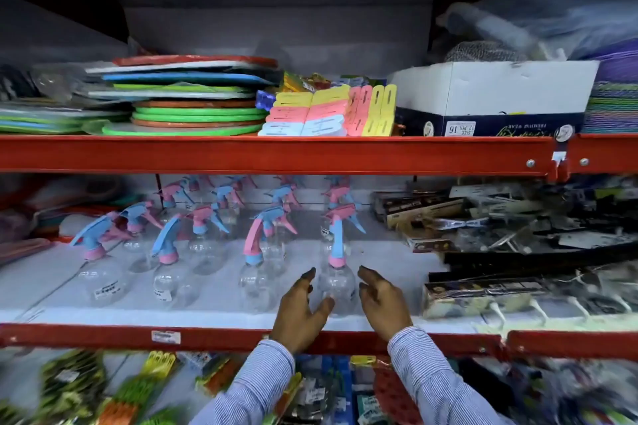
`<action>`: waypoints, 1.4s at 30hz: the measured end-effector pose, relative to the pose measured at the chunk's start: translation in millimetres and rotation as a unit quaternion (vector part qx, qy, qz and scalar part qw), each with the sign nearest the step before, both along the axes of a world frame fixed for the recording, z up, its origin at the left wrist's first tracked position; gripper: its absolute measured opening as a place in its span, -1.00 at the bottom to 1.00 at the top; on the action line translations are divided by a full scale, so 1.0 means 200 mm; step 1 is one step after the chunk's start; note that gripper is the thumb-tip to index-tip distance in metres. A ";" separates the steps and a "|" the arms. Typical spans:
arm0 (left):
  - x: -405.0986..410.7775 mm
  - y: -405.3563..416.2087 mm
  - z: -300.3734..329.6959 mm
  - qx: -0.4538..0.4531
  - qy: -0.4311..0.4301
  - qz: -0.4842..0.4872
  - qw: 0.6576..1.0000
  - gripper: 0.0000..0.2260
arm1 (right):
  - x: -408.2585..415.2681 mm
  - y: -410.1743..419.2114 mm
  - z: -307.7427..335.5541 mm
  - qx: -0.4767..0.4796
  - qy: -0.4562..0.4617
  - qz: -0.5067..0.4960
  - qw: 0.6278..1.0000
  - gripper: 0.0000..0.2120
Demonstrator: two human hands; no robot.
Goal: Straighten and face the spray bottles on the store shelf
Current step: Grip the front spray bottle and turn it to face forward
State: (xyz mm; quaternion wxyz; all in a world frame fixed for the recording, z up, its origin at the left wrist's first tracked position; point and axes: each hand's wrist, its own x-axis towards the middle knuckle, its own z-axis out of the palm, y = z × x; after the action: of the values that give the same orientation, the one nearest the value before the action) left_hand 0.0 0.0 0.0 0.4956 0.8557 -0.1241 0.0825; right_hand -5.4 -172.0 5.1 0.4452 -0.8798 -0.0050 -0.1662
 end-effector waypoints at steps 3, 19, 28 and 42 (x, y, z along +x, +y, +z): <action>0.01 -0.02 0.03 -0.033 0.031 -0.027 0.999 -0.41 | -0.01 0.01 0.01 0.008 0.018 0.034 0.999 -0.58; -0.16 0.01 -0.02 0.089 -0.093 0.001 0.992 -0.44 | -0.20 0.01 -0.06 -0.031 0.021 0.052 0.998 -0.47; -0.39 0.21 -0.10 0.289 -0.203 0.136 0.926 -0.33 | -0.41 0.15 -0.09 -0.334 -0.164 0.023 0.928 -0.31; -0.27 0.64 -0.08 0.162 -0.085 0.115 0.976 -0.36 | -0.22 0.63 -0.09 -0.159 -0.111 0.128 0.973 -0.39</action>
State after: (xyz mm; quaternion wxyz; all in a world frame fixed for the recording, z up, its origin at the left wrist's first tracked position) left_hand -54.4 128.1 -15.1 0.3256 0.9228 -0.0783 0.1906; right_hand -49.3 -46.1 -13.4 0.3136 -0.9075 -0.1934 -0.2017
